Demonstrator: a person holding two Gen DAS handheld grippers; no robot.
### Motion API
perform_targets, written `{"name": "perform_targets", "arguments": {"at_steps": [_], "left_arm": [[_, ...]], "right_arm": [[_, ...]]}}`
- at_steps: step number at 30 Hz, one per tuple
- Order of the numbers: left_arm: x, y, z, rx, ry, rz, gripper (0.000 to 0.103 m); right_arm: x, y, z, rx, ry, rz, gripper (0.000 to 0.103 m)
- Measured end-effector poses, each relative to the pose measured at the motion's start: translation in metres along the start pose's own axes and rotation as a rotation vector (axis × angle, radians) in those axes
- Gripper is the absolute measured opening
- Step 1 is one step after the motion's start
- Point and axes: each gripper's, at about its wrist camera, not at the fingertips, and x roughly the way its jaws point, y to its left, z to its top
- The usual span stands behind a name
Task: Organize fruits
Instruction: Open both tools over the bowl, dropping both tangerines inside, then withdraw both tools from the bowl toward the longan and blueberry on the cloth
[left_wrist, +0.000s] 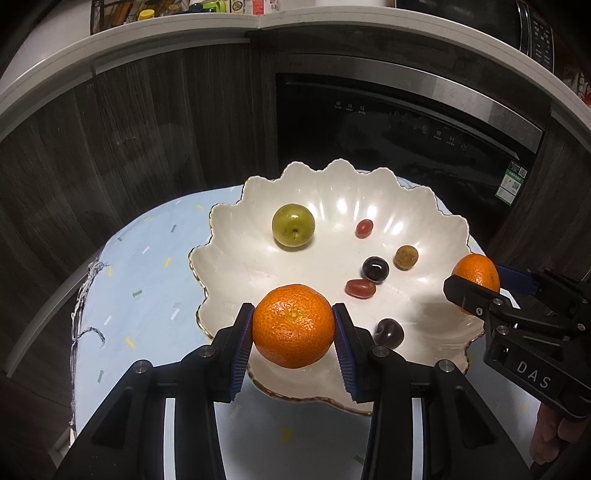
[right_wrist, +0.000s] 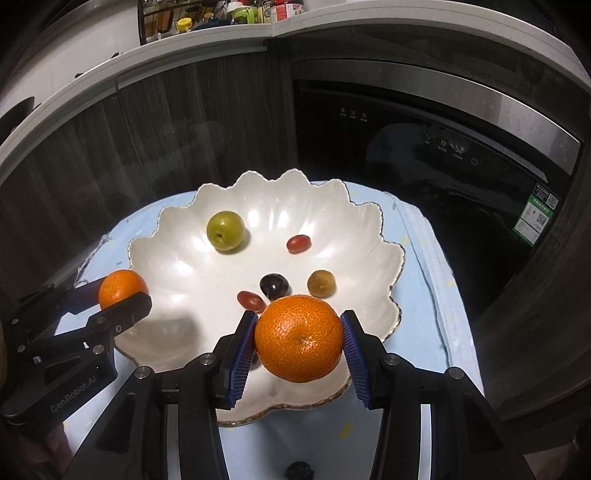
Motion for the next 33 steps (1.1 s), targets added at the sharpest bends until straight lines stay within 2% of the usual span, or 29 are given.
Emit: {"name": "perform_targets", "arguments": {"at_steps": [5,7,8,10,11,12,16,18,19,33], "left_arm": [[0.001,-0.003,0.000,0.019,0.010,0.015,0.043],[-0.002,-0.005,0.000,0.027,-0.002,0.018,0.055],[-0.005,-0.005,0.000,0.027,-0.014,0.022,0.066],[-0.008,-0.005,0.000,0.026,-0.027,0.025,0.070],[-0.009,-0.006,0.000,0.029,-0.027,0.028,0.070],[-0.010,-0.005,0.001,0.031,-0.027,0.030,0.070],[-0.014,-0.004,0.001,0.024,-0.034,0.034,0.079],[-0.017,-0.002,0.002,0.010,-0.043,0.043,0.091],[-0.019,-0.001,0.002,0.002,-0.049,0.048,0.093],[-0.048,-0.005,-0.003,-0.006,-0.076,0.059,0.094]], "right_arm": [[0.001,0.000,-0.001,0.008,0.002,0.016,0.048],[0.000,0.000,-0.001,0.002,0.004,0.011,0.048],[0.001,0.001,-0.001,0.001,0.008,0.008,0.049],[0.001,-0.001,-0.001,0.011,0.013,0.005,0.062],[-0.001,-0.003,-0.001,0.021,0.002,0.007,0.074],[-0.005,-0.005,-0.001,0.035,-0.018,0.003,0.080],[-0.011,-0.007,0.001,0.047,-0.043,-0.021,0.083],[-0.014,-0.009,0.001,0.050,-0.047,-0.030,0.083],[-0.015,-0.009,0.001,0.051,-0.050,-0.035,0.083],[-0.043,-0.009,-0.003,0.055,-0.075,-0.050,0.083]]}}
